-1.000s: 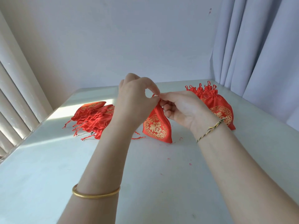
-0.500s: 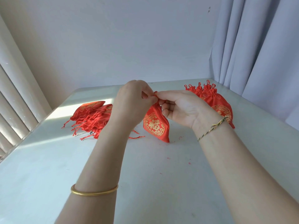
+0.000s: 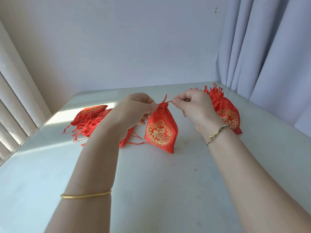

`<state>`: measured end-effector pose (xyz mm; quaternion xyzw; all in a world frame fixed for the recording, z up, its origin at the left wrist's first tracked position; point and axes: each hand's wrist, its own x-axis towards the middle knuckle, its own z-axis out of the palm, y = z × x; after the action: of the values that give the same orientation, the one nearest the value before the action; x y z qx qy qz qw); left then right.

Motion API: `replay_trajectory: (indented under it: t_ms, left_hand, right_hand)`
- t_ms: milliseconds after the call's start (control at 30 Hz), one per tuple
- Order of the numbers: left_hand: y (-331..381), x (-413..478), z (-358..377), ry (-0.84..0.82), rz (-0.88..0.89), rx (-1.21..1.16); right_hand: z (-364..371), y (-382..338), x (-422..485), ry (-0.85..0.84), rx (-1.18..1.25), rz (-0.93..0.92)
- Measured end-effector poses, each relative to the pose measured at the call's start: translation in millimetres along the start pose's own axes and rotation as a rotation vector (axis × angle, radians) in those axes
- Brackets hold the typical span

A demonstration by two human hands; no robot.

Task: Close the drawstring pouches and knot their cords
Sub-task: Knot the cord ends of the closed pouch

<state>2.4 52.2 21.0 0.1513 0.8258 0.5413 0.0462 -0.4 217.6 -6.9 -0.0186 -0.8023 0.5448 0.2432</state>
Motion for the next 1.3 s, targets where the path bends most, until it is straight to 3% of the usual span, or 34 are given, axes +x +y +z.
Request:
replay_trajectory:
  t_ms: [200,300,467,600,800,900,1067,1233,1300]
  left_hand:
    - [-7.6,5.0,10.3,-0.162,-0.001,-0.118]
    - [-8.6,5.8,10.4,-0.158,-0.033,-0.231]
    - [4.0,4.8,2.0,-0.076,-0.068,-0.675]
    - [16.0,0.6,11.1,-0.085,-0.078,-0.776]
    - [30.5,-6.1,64.4,-0.130,-0.097,-0.713]
    - [23.4,-3.8,93.0,-0.112,-0.137,-0.488]
    - [10.3,-4.9,135.6,-0.266,-0.125,-0.135]
    - [11.9,-1.0,166.9,-0.225,-0.095,0.024]
    - [10.1,2.7,172.8,-0.204,-0.092,0.049]
  right_hand:
    - [6.5,10.3,-0.2,0.027,-0.129,-0.030]
    - [8.6,9.1,-2.8,0.003,-0.158,0.004]
    - [-9.4,-11.7,-7.5,-0.299,0.360,0.279]
    - [-25.0,-10.9,-18.3,-0.433,0.134,0.225]
    - [-75.0,23.7,-43.9,-0.191,0.008,0.216]
    - [-106.8,44.2,-50.0,-0.044,-0.025,0.242]
    - [-130.8,65.7,-39.2,0.104,-0.082,0.258]
    - [-129.2,75.9,-32.4,0.329,-0.429,0.263]
    - [-127.8,80.0,-35.1,0.352,-0.408,0.281]
